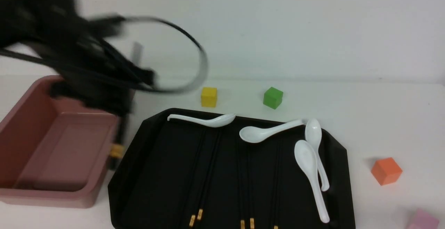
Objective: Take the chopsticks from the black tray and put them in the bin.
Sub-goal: Use the left arm to put the chopsticks into the lunch box
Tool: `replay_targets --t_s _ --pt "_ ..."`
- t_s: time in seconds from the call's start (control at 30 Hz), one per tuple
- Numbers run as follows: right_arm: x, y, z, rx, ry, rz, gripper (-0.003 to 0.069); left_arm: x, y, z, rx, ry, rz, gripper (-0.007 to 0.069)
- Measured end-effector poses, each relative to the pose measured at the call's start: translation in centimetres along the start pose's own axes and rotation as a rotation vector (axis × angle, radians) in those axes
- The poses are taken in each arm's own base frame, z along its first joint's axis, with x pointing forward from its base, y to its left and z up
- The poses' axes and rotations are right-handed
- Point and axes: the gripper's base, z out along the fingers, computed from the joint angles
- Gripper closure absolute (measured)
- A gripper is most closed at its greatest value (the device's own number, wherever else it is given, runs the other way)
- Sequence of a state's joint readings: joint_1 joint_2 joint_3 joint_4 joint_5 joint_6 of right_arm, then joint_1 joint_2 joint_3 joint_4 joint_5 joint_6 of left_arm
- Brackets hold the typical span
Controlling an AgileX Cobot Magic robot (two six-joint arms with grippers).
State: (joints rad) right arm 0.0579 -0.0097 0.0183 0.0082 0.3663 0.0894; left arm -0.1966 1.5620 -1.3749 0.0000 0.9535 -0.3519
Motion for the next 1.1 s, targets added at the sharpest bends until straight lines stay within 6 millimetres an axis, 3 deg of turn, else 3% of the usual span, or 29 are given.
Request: replay_targets --t_s 0.13,0.27,0.43,0.67,0.8,0.93,1.0,1.03,1.1 --pt "0.0 0.0 0.0 0.0 0.0 0.0 0.0419 -1.4 5.1 0.3 -0.062 0.005 -0.121 0.0524" --pt "0.0 0.0 0.0 0.0 0.0 0.0 0.0419 -2.2 9.2 3.1 -0.082 0.05 -0.247 0.0524" --pt "0.0 0.0 0.0 0.0 0.0 0.0 0.0419 -3.0 11.1 6.9 -0.102 0.031 -0.267 0.0524" --pt "0.0 0.0 0.0 0.0 0.0 -0.001 0.0419 -3.1 11.6 9.5 -0.11 0.042 -0.265 0.0491" --pt "0.0 0.0 0.0 0.0 0.0 -0.001 0.0419 -2.9 11.5 9.3 -0.112 0.059 -0.265 0.0415" --pt "0.0 0.0 0.0 0.0 0.0 -0.001 0.0419 -2.8 11.3 7.9 -0.108 0.064 -0.26 0.0372" --pt "0.0 0.0 0.0 0.0 0.0 -0.001 0.0419 -2.9 11.0 6.4 -0.103 0.044 -0.254 0.0369" --pt "0.0 0.0 0.0 0.0 0.0 -0.001 0.0419 -2.8 10.7 4.3 -0.095 0.017 -0.244 0.0391" --pt "0.0 0.0 0.0 0.0 0.0 -0.001 0.0419 -2.7 10.3 2.4 -0.088 0.0 -0.231 0.0431"
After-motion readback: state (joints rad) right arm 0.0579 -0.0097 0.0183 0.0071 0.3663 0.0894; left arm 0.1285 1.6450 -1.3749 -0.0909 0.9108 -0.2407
